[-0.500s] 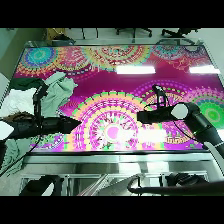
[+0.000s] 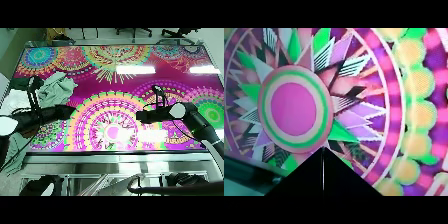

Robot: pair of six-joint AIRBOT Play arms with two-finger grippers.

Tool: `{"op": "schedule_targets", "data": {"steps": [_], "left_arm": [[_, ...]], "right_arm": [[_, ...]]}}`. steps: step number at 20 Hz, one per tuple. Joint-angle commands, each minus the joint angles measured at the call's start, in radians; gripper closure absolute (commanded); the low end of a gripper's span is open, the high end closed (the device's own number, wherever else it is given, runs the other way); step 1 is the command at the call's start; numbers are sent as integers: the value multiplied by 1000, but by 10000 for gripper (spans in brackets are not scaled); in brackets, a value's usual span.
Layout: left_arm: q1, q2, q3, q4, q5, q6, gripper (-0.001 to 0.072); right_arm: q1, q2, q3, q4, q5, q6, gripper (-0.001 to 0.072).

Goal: Fold the shirts.

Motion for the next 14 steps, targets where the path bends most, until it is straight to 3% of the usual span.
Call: {"op": "schedule_targets", "data": {"steps": [1,2,3,4,8,14], "left_arm": [[74,-104,0,207,199,0,546],[159,-180,1,255,268,-3,22],[224,-225,2,255,309,0,19],[286,-269,3,255,357,1,19],[447,-494,88,255,418,83,19],[409,-847,329,258,335,116,20]], "right_arm": [[-2,-35,0,-22,-26,0,685],[-8,-52,0,-24,-44,0,553],[-8,-58,0,-36,-61,0,284],[-8,-63,0,-48,-82,-1,146],[-8,-65,0,-109,-141,-3,131],[-8,-70,0,-132,-141,-3,132]]}}
